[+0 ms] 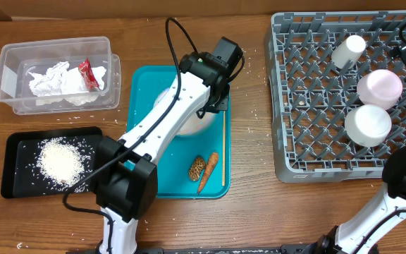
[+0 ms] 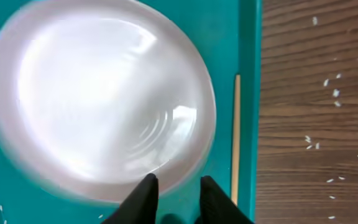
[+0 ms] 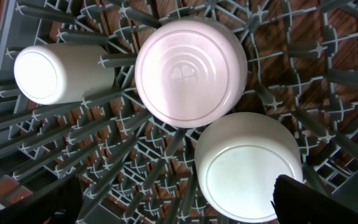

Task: Sort waste into correct bins and load items into the dishwasher
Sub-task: 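Carry the emptied plate back and set it on teal tray, then reach right gripper to the white plate and grasp its rim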

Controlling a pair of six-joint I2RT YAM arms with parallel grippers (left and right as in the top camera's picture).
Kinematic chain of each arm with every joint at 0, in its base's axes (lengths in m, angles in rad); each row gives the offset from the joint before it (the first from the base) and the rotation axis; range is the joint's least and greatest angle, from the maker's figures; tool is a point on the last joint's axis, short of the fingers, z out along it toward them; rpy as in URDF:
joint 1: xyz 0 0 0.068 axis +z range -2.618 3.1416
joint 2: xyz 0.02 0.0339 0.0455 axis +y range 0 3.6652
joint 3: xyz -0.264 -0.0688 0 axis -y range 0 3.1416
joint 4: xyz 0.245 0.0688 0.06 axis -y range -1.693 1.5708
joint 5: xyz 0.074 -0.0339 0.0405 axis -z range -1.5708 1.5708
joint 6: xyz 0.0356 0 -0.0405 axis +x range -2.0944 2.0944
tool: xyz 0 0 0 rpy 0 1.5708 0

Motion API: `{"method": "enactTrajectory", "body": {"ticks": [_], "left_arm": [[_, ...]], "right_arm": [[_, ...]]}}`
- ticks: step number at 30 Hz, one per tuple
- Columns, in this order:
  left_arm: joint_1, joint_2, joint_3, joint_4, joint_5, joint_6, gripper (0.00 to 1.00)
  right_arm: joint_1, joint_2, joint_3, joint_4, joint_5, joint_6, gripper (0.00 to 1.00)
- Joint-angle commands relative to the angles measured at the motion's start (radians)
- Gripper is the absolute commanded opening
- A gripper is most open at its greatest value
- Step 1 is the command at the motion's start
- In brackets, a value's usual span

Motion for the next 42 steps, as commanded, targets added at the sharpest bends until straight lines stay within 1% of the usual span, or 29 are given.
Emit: {"method": "enactTrajectory", "body": {"ticks": [1, 5, 9, 15, 17, 19, 20, 22, 23, 24, 25, 30, 33, 35, 39, 41, 42], "left_arm": [[0.003, 0.027, 0.000, -0.018, -0.012, -0.017, 0.30], [0.009, 0.024, 0.017, -0.039, 0.012, -0.024, 0.33], [0.024, 0.012, 0.073, -0.098, 0.003, -0.028, 0.36], [0.116, 0.001, 0.193, -0.174, 0.003, -0.042, 0.41], [0.163, 0.001, 0.213, -0.179, 0.021, -0.072, 0.53], [0.208, 0.001, 0.214, -0.175, 0.093, -0.080, 0.71], [0.227, 0.002, 0.213, -0.174, 0.135, -0.080, 0.75], [0.265, 0.002, 0.205, -0.171, 0.206, -0.079, 0.76], [0.279, 0.002, 0.204, -0.172, 0.207, -0.076, 0.84], [0.297, 0.002, 0.204, -0.172, 0.199, -0.064, 0.95], [0.313, 0.002, 0.205, -0.172, 0.184, -0.061, 1.00], [0.407, 0.002, 0.205, -0.180, 0.146, -0.056, 1.00], [0.472, 0.002, 0.204, -0.179, 0.070, -0.057, 1.00], [0.514, 0.002, 0.204, -0.179, 0.055, -0.058, 1.00], [0.608, 0.002, 0.204, -0.179, 0.065, -0.069, 1.00], [0.648, 0.002, 0.204, -0.175, 0.066, -0.088, 1.00], [0.668, 0.002, 0.204, -0.171, 0.067, -0.098, 1.00]], "right_arm": [[0.000, -0.023, 0.019, 0.002, -0.005, 0.005, 1.00], [0.000, -0.023, 0.019, 0.002, -0.005, 0.005, 1.00], [0.000, -0.023, 0.019, 0.002, -0.005, 0.005, 1.00], [0.000, -0.023, 0.019, 0.002, -0.005, 0.005, 1.00], [0.000, -0.023, 0.019, 0.002, -0.005, 0.005, 1.00], [0.000, -0.023, 0.019, 0.002, -0.005, 0.005, 1.00], [0.000, -0.023, 0.019, 0.002, -0.005, 0.004, 1.00], [0.000, -0.023, 0.019, 0.002, -0.005, 0.005, 1.00], [0.000, -0.023, 0.019, 0.002, -0.005, 0.005, 1.00], [0.000, -0.023, 0.019, 0.002, -0.005, 0.005, 1.00], [0.000, -0.023, 0.019, 0.002, -0.005, 0.005, 1.00], [0.000, -0.023, 0.019, 0.034, -0.095, 0.008, 1.00], [0.000, -0.023, 0.019, 0.032, -0.151, 0.008, 1.00], [0.000, -0.023, 0.019, 0.029, -0.189, 0.008, 1.00], [0.013, -0.021, 0.013, -0.044, -0.367, -0.004, 1.00], [0.049, -0.021, 0.012, -0.072, -0.399, -0.038, 1.00], [0.084, -0.021, 0.012, -0.078, -0.394, -0.097, 1.00]]}}
